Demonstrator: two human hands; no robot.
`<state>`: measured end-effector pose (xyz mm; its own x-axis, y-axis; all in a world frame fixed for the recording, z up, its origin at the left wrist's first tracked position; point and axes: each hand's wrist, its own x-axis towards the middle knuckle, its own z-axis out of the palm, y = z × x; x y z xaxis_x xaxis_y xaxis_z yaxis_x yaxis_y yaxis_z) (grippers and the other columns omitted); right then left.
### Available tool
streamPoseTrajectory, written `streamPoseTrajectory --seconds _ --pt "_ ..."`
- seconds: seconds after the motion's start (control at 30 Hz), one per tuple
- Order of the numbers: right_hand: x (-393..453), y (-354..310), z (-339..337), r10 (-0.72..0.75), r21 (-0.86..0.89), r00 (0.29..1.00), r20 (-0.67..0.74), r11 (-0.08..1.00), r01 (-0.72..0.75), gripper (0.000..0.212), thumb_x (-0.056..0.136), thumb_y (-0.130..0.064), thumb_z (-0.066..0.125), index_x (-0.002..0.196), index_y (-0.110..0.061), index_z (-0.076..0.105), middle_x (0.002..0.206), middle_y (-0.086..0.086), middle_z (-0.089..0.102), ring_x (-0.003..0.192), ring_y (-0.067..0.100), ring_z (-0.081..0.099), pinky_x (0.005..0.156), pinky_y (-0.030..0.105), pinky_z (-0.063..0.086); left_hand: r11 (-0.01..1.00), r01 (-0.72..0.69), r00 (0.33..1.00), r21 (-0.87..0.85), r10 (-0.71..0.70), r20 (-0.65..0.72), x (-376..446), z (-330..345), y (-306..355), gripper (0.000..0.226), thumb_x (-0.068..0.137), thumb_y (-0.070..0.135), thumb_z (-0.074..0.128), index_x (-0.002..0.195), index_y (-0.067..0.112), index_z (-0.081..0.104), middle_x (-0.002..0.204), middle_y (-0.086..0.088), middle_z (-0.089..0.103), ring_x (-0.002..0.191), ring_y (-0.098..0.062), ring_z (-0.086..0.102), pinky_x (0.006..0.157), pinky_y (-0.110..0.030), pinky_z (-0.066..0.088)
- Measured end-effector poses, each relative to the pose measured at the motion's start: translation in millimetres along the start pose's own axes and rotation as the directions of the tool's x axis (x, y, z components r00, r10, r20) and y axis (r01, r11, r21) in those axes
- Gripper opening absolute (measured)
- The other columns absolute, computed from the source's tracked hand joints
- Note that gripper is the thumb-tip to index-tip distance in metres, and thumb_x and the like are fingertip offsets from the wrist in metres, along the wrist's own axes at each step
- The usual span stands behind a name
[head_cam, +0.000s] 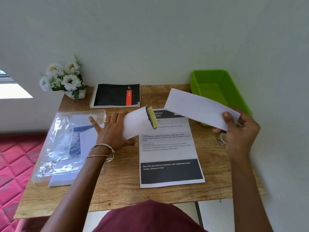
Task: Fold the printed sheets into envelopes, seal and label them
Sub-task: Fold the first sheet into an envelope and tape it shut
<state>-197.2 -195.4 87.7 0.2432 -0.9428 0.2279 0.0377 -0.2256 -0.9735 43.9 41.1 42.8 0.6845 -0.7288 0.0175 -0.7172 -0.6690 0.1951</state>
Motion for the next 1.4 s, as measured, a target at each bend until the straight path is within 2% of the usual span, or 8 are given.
streamPoseTrajectory --seconds 0.2,0.4,0.77,0.87,0.97,1.2,1.3,1.4 --pt "-12 0 9 0.018 -0.015 0.998 0.060 1.000 -0.017 0.017 0.086 -0.006 0.067 0.103 -0.001 0.066 0.087 0.009 0.066 0.055 0.015 0.066 0.039 0.024 0.051 0.999 -0.012 1.000 -0.032 0.012 -0.005 -1 0 4 0.102 0.056 0.054 0.080 0.138 0.026 0.026 0.136 -0.006 0.038 0.132 -0.032 0.030 0.096 -0.074 -0.016" --pt "-20 3 10 0.046 -0.029 0.983 0.176 0.999 -0.041 0.014 0.085 -0.007 0.068 0.099 -0.007 0.068 0.089 0.012 0.066 0.069 0.028 0.066 0.042 0.030 0.054 0.999 -0.030 1.000 -0.012 0.029 -0.002 -3 4 7 0.105 0.055 0.061 0.076 0.138 0.026 0.023 0.136 -0.005 0.036 0.132 -0.033 0.031 0.096 -0.075 -0.015" --pt "0 2 10 0.154 -0.155 0.925 0.348 0.982 -0.105 0.020 0.087 -0.012 0.066 0.106 -0.014 0.067 0.084 0.004 0.067 0.058 0.008 0.059 0.040 0.021 0.044 0.986 -0.111 0.994 0.125 0.113 -0.004 -5 10 18 0.105 0.053 0.070 0.068 0.138 0.028 0.023 0.129 -0.002 0.041 0.126 -0.026 0.037 0.097 -0.077 -0.010" --pt "-1 7 21 0.199 -0.157 0.934 0.297 0.975 -0.158 0.042 0.083 -0.014 0.071 0.122 -0.023 0.058 0.094 0.002 0.070 0.078 0.009 0.066 0.055 0.022 0.052 0.986 -0.140 0.990 0.096 0.142 -0.023 -7 11 24 0.103 0.055 0.070 0.067 0.138 0.029 0.023 0.129 -0.002 0.043 0.126 -0.026 0.039 0.098 -0.075 -0.012" --pt "-13 6 38 0.221 -0.103 0.962 0.164 0.973 -0.206 0.053 0.077 -0.011 0.077 0.124 -0.014 0.051 0.090 0.003 0.069 0.070 0.001 0.067 0.051 0.018 0.050 0.986 -0.152 0.987 0.061 0.155 -0.036 -7 11 30 0.102 0.055 0.069 0.067 0.139 0.028 0.026 0.127 -0.002 0.044 0.124 -0.027 0.039 0.098 -0.075 -0.012" --pt "-58 11 75 0.176 -0.167 0.949 0.261 0.977 -0.135 0.026 0.080 -0.012 0.074 0.104 -0.015 0.063 0.087 0.000 0.070 0.073 0.011 0.069 0.059 0.029 0.057 0.989 -0.145 0.989 0.023 0.145 0.012 -9 13 45 0.107 0.060 0.070 0.062 0.145 0.031 0.010 0.130 -0.001 0.035 0.128 -0.025 0.031 0.100 -0.071 -0.015" --pt "-64 13 78 0.115 -0.255 0.926 0.360 0.967 -0.021 0.010 0.090 -0.022 0.063 0.098 -0.019 0.069 0.083 -0.006 0.070 0.077 0.008 0.064 0.063 0.023 0.051 0.989 -0.146 0.989 0.013 0.146 0.013 -10 13 45 0.107 0.060 0.070 0.060 0.145 0.030 0.009 0.129 -0.001 0.035 0.127 -0.025 0.032 0.100 -0.072 -0.014" --pt "-67 15 79 0.057 -0.334 0.884 0.464 0.936 0.115 0.030 0.094 -0.043 0.050 0.086 -0.022 0.071 0.078 -0.006 0.066 0.085 0.019 0.057 0.073 0.010 0.036 0.989 -0.151 0.989 0.003 0.151 0.005 -10 14 46 0.106 0.060 0.069 0.059 0.145 0.030 0.010 0.130 -0.003 0.035 0.127 -0.026 0.031 0.101 -0.071 -0.013"
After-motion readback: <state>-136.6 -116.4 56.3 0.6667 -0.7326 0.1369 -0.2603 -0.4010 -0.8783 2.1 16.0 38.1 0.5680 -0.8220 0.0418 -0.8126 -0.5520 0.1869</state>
